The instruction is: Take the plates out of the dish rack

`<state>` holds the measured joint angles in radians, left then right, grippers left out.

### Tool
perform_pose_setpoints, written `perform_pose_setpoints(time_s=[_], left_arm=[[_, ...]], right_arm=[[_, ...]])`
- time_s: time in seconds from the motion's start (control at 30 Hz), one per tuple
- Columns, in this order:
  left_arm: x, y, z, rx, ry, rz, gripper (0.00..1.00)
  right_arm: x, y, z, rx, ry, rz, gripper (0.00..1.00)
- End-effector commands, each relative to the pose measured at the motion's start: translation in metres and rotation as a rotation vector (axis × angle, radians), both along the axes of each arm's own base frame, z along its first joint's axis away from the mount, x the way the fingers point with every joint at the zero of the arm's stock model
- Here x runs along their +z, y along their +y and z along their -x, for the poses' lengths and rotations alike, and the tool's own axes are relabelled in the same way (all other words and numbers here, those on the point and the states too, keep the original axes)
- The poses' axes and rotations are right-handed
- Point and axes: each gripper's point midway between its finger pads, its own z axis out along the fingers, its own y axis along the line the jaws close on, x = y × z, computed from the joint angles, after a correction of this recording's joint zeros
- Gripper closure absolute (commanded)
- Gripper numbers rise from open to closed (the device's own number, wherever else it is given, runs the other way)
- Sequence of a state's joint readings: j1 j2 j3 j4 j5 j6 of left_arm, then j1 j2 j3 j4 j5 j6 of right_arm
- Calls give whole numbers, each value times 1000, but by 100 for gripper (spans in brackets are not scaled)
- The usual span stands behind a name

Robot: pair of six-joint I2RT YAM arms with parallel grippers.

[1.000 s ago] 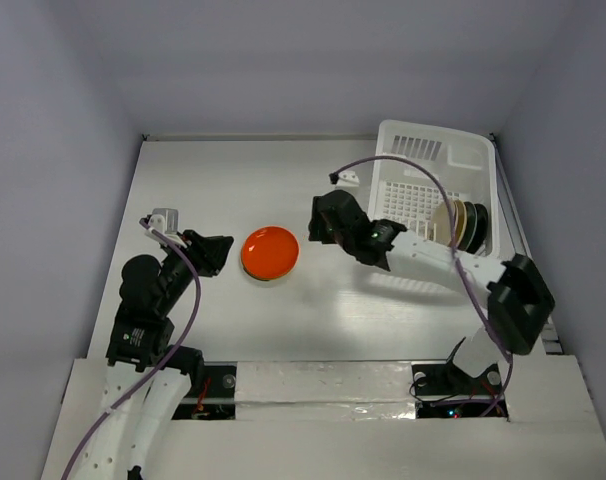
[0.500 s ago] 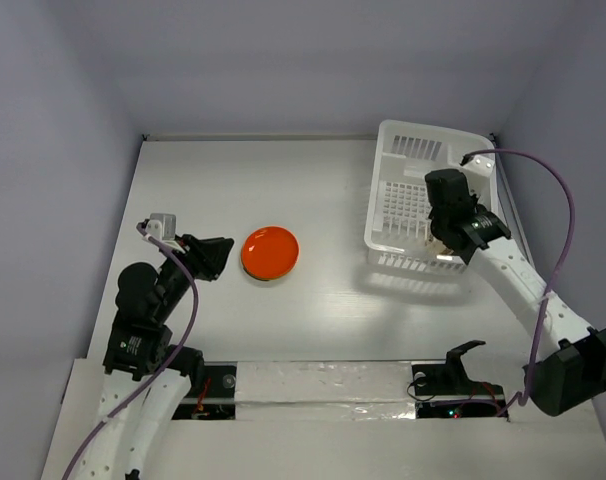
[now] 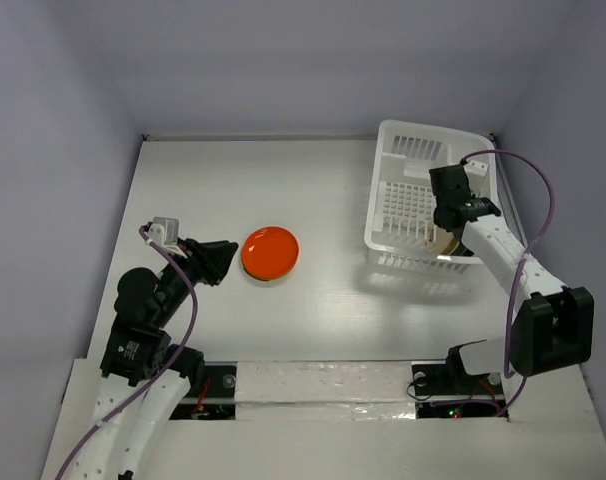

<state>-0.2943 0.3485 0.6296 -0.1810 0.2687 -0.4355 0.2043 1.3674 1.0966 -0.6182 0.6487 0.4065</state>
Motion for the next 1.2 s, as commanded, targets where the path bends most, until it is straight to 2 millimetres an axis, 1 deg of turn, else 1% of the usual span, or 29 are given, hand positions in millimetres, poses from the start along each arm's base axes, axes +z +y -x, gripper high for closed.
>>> perform_pose_setpoints(time_s=[0.0, 0.07, 0.1, 0.17, 0.2, 0.23, 0.27, 0.3, 0.33, 0.37, 0.4, 0.43, 0.47, 0.5, 0.57, 0.6, 0.73, 0.77, 0.87, 0.9, 0.93, 0.97, 1.0, 1.03, 1.07, 1.1, 1.13, 1.17], left_arm=[[10, 0, 2, -1, -41, 13, 76], [11, 0, 2, 2, -41, 14, 76], [11, 0, 2, 2, -41, 14, 76], [11, 0, 2, 2, -41, 14, 76], [10, 0, 2, 2, -38, 13, 76], [10, 0, 2, 2, -39, 12, 76], [11, 0, 1, 2, -41, 13, 76], [10, 0, 1, 2, -38, 13, 76], [10, 0, 2, 2, -38, 13, 76], [10, 0, 2, 0, -39, 12, 76], [12, 0, 3, -1, -44, 15, 76], [12, 0, 3, -1, -46, 14, 76], [12, 0, 3, -1, -46, 16, 76], [12, 0, 3, 0, -49, 17, 76], [13, 1, 3, 3, -49, 18, 76], [13, 1, 3, 5, -49, 17, 76], [12, 1, 3, 3, -45, 17, 76], [12, 1, 3, 3, -46, 18, 76], [12, 0, 3, 2, -45, 17, 76], [12, 1, 3, 3, -45, 17, 76], [12, 1, 2, 3, -45, 17, 76], [12, 1, 3, 3, -47, 16, 76], [12, 3, 1, 14, -46, 17, 76], [11, 2, 1, 12, -42, 16, 76], [12, 3, 1, 14, -44, 15, 76], [12, 5, 0, 25, -45, 17, 76], [12, 4, -1, 23, -44, 16, 76], [10, 4, -1, 23, -39, 15, 76]], right_arm=[[10, 2, -12, 13, -49, -10, 68], [7, 1, -11, 6, -39, 0, 69], [1, 0, -11, 5, -21, 5, 68], [-2, 1, -14, 6, -13, 5, 66], [-7, 1, -15, 7, 7, 10, 65], [-9, 2, -16, 8, 13, 12, 65], [-10, 1, -16, 6, 22, 18, 69], [-6, -2, -17, 0, 21, 33, 80], [-4, -5, -12, -10, 36, 52, 83], [2, -3, -10, -8, 30, 69, 84], [13, -7, -8, -25, 15, 109, 89], [21, -9, -2, -28, 16, 124, 90], [27, -6, 1, -20, 12, 131, 91], [32, -8, 3, -19, 13, 143, 94], [45, -5, 9, -1, 6, 156, 98], [50, -7, 12, -12, 2, 167, 100], [65, -2, 25, 9, 13, 210, 100], [71, 1, 26, 19, 0, 209, 100], [92, 5, 35, 25, -46, 212, 100], [105, 16, 36, 50, -88, 206, 100], [116, 22, 38, 69, -125, 195, 100], [123, 31, 38, 94, -152, 178, 100], [134, 45, 36, 129, -190, 137, 100], [142, 67, 35, 191, -234, 101, 100], [148, 80, 33, 223, -266, 70, 100], [150, 101, 29, 284, -288, 12, 100], [156, 131, 23, 355, -343, -53, 100], [155, 151, 21, 403, -360, -97, 100]])
